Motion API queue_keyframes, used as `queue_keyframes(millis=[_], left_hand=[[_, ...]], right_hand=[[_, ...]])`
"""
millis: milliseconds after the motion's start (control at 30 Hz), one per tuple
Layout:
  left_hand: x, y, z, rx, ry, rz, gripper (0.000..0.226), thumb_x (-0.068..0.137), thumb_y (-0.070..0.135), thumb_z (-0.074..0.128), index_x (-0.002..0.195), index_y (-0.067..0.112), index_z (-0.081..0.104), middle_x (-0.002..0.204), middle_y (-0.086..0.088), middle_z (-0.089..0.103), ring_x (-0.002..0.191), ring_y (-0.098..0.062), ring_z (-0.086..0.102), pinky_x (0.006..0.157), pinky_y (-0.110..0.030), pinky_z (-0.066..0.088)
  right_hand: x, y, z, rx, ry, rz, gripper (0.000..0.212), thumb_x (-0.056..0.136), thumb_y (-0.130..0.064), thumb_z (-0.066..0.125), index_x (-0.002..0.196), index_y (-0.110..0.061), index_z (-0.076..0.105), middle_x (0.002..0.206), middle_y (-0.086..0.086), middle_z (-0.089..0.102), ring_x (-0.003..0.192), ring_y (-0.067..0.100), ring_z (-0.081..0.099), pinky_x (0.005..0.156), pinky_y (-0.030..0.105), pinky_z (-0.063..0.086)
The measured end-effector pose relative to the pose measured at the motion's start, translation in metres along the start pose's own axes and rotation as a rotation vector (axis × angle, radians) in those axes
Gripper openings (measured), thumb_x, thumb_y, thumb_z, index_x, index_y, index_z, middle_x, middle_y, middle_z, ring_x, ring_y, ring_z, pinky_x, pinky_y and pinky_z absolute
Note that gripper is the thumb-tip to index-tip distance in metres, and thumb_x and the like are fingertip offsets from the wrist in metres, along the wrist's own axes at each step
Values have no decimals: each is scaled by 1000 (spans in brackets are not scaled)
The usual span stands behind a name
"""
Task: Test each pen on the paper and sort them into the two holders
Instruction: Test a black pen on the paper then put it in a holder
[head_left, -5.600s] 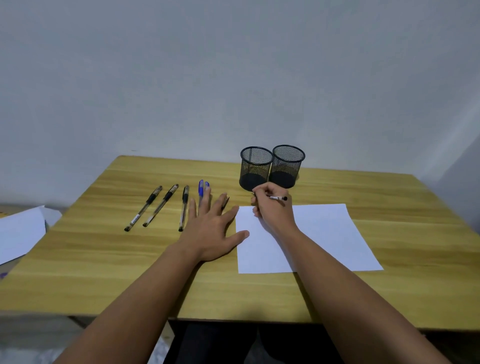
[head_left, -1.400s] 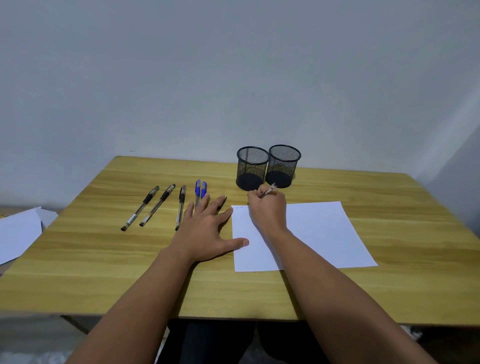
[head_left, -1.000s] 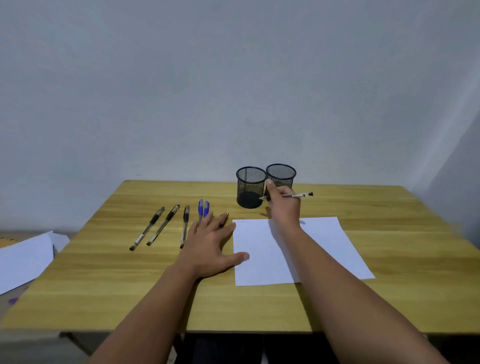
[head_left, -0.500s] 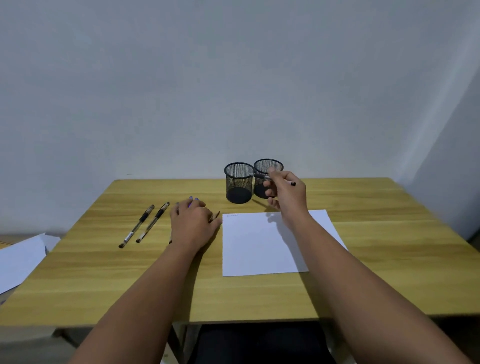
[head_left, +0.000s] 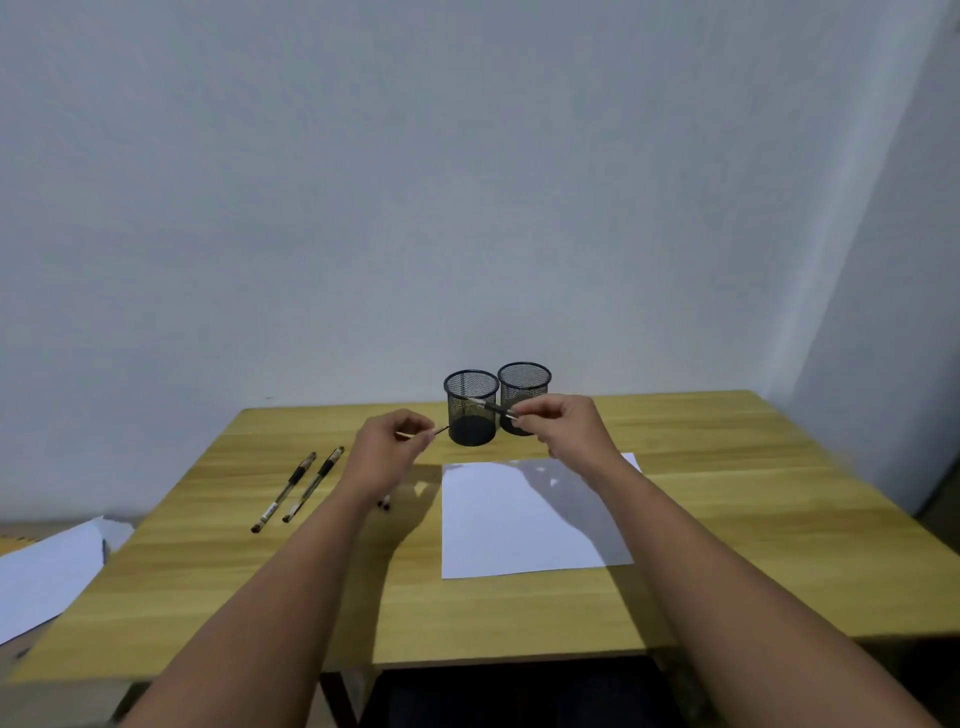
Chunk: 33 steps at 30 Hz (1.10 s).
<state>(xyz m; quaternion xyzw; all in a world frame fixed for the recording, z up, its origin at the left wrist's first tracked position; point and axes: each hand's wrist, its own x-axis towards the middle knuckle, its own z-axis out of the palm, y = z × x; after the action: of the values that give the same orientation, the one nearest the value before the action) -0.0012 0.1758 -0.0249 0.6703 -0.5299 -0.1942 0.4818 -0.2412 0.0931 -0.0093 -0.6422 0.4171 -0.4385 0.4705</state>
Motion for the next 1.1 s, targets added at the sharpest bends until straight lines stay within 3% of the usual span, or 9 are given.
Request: queue_keyframes(millis=[67, 167, 500, 600, 733, 800, 900, 1000, 1100], left_hand=[[-1, 10, -5, -64, -24, 27, 6, 93, 17, 73, 96, 18, 77, 84, 3, 74, 67, -1, 65, 65, -21, 48], [-3, 19, -7, -80, -67, 39, 8, 94, 13, 71, 98, 14, 77, 80, 4, 72, 54, 5, 56, 55, -14, 42], [-7, 33, -7, -100, -171, 44, 9, 93, 14, 73, 96, 19, 79, 82, 2, 75, 75, -5, 64, 70, -19, 47], [-7, 39, -3, -170, -275, -5, 10, 92, 3, 70, 97, 6, 78, 79, -3, 76, 77, -14, 66, 73, -24, 53], [-3, 57, -7, -279, -279, -34, 14, 92, -6, 67, 103, -12, 72, 84, -21, 73, 72, -23, 69, 69, -23, 59], [2, 70, -10, -210, -289, 7, 16, 92, -5, 68, 104, -13, 72, 87, -24, 74, 70, -17, 69, 64, -20, 58], [18, 93, -20, -92, -267, 91, 16, 92, 2, 70, 105, -6, 76, 95, -22, 76, 77, -17, 68, 71, -22, 59], [42, 108, -32, 25, -278, 142, 15, 93, 3, 69, 104, -4, 76, 94, -19, 77, 68, -5, 68, 68, -18, 58], [59, 107, -39, 1, -275, 123, 18, 93, 7, 70, 111, 4, 74, 96, -16, 77, 83, -20, 73, 78, -30, 60]], right_hand=[[-3, 0, 6, -68, -30, -58, 12, 89, 3, 80, 93, -9, 83, 65, -14, 72, 57, -9, 59, 63, 9, 44], [-5, 0, 10, -130, -49, -93, 16, 86, -5, 85, 86, -21, 83, 77, -3, 76, 71, 4, 64, 73, 18, 49], [-12, -2, 3, -176, -73, -111, 24, 86, -7, 86, 79, -29, 82, 65, -14, 69, 63, 1, 58, 68, 18, 46], [-17, -3, 1, -141, -116, -93, 15, 88, -4, 84, 84, -18, 82, 66, -7, 66, 63, 7, 54, 62, 18, 42], [-18, -5, 0, -58, -106, -85, 7, 91, 2, 80, 98, 3, 80, 51, -20, 62, 48, -6, 51, 54, 8, 37], [-15, -6, 1, -16, -91, -91, 5, 91, 1, 80, 96, -2, 80, 58, -16, 66, 49, -5, 51, 54, 11, 38], [-3, -16, 5, 73, -56, -100, 12, 91, 3, 80, 91, -9, 80, 69, -1, 70, 54, -1, 56, 55, 15, 43], [17, -25, 9, 42, -24, -147, 12, 92, -3, 81, 92, -15, 81, 72, 1, 71, 59, 8, 54, 58, 20, 44], [40, -36, 11, -138, -103, -212, 11, 94, -8, 80, 104, -14, 83, 86, 12, 78, 73, 8, 65, 73, 19, 52]])
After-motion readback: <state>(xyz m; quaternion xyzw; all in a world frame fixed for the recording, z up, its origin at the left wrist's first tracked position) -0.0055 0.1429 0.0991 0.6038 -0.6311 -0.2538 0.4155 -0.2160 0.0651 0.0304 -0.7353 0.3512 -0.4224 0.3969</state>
